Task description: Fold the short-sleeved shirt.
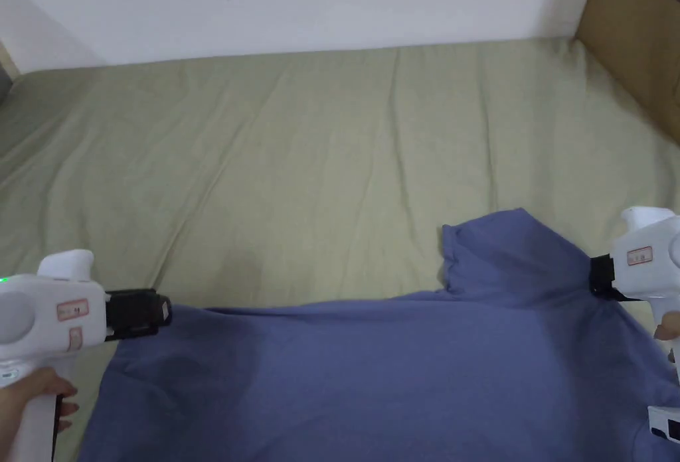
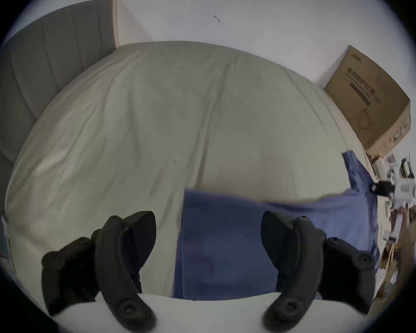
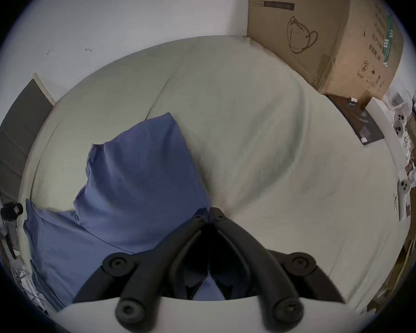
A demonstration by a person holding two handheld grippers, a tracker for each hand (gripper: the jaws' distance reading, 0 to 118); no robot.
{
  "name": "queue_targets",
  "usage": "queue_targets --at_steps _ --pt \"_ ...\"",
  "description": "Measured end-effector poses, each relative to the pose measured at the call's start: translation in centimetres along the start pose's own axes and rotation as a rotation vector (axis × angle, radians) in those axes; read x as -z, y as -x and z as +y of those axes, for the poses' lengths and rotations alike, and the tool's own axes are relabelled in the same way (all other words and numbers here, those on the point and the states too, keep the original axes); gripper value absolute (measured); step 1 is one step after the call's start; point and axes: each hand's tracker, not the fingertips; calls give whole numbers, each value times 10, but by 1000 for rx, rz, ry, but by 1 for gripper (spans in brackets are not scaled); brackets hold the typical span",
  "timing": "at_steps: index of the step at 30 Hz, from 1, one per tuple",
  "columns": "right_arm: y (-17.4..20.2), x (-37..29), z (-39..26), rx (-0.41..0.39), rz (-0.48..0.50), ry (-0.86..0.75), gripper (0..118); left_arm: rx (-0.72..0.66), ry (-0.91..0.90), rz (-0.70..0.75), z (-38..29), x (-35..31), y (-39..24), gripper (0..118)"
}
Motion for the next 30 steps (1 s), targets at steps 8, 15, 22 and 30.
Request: queue_targets --at_steps 8,15,22,30 --pt "1 -5 1 11 -4 10 0 120 94 68 3 38 -19 41" --pt "6 -51 1 -21 15 -27 0 137 45 20 5 -10 -22 0" --pt "-2 -132 -20 -46 34 -101 0 169 -71 -23 -6 -95 -12 0" --pt "-28 -217 -115 -72 34 -119 0 193 -100 -61 -101 -187 -4 0"
